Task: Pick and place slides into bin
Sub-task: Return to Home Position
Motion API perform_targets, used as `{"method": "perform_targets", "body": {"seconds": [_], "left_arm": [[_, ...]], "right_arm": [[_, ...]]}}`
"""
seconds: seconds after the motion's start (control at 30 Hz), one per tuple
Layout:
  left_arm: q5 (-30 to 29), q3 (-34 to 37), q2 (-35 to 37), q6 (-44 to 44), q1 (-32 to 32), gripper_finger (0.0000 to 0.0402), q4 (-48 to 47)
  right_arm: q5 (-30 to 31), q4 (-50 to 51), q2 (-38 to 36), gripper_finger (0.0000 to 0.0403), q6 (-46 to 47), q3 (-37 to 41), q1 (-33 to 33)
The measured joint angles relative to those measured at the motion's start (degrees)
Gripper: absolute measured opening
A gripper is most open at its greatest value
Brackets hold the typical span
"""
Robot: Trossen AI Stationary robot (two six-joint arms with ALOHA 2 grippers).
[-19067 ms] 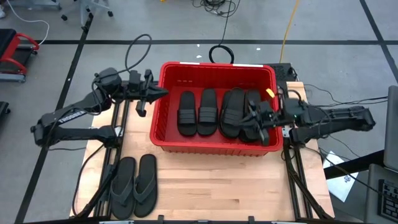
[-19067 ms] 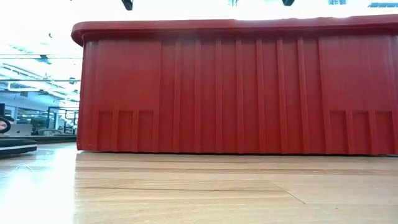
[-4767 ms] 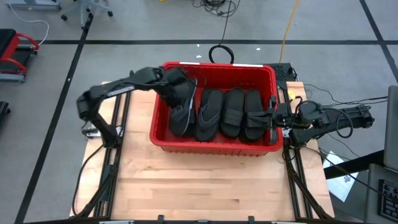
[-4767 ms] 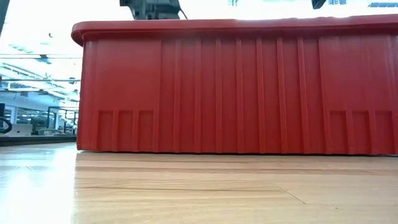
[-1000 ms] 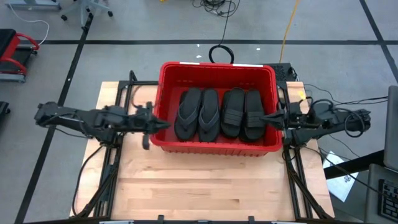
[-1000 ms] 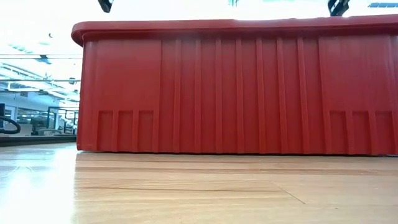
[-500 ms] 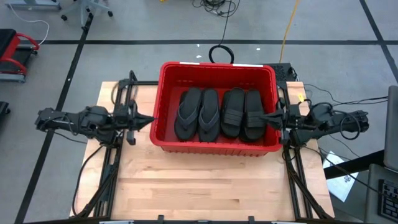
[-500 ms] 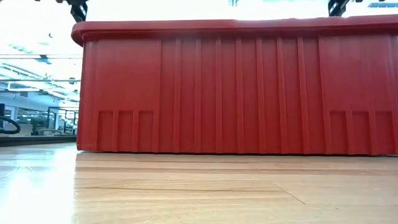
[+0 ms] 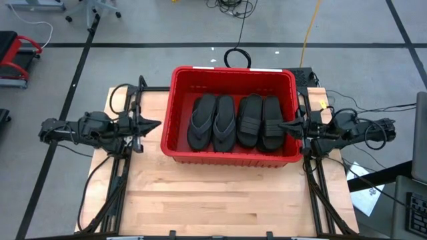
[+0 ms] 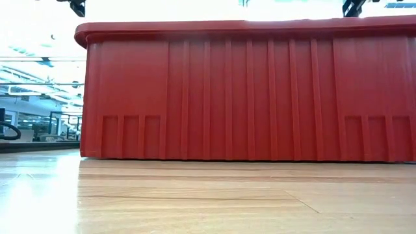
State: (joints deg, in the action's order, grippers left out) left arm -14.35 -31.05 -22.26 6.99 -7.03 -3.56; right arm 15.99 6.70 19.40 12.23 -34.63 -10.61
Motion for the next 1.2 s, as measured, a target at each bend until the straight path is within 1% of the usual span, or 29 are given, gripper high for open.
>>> {"method": "perform_targets", "body": {"seconds": [0.17,0.27,0.43,0.57,0.67,0.87,1.0,1.13,1.2], "left_arm": [[-0.72,0.0,3.54,-1.97,0.0,0.0,-4.16],[-0.74,0.11,4.81,-3.21,0.0,0.0,-7.46],[-0.75,0.07,5.54,-3.21,0.0,0.0,-7.95],[-0.75,0.07,5.57,-4.29,0.0,0.0,-8.68],[-0.74,0.07,5.48,-5.05,0.0,0.0,-8.66],[-0.75,0.07,5.44,-6.26,0.0,0.0,-8.69],[-1.41,0.07,5.44,-9.2,0.0,0.0,-8.71],[-1.71,0.07,5.44,-10.25,0.0,0.0,-8.73],[-1.7,0.07,5.42,-11.28,0.0,0.0,-8.73]], "right_arm": [[-2.48,-0.03,0.67,0.0,-1.37,-0.01,0.01],[-2.76,-0.04,2.31,0.0,-1.33,0.0,0.0],[-3.01,-0.02,5.78,0.0,-1.5,-0.02,0.01],[-4.32,-0.23,7.09,0.0,-1.53,0.0,0.0],[-5.5,-1.04,7.13,0.0,-1.35,-0.01,0.01],[-5.75,-2.23,7.1,0.0,-1.83,-0.02,0.0],[-5.79,-2.21,7.1,0.0,-1.05,-0.01,0.0],[-5.79,-2.21,7.1,0.0,-0.94,-0.02,0.0],[-6.65,-2.21,7.1,0.0,-0.92,-0.02,0.0]]}}
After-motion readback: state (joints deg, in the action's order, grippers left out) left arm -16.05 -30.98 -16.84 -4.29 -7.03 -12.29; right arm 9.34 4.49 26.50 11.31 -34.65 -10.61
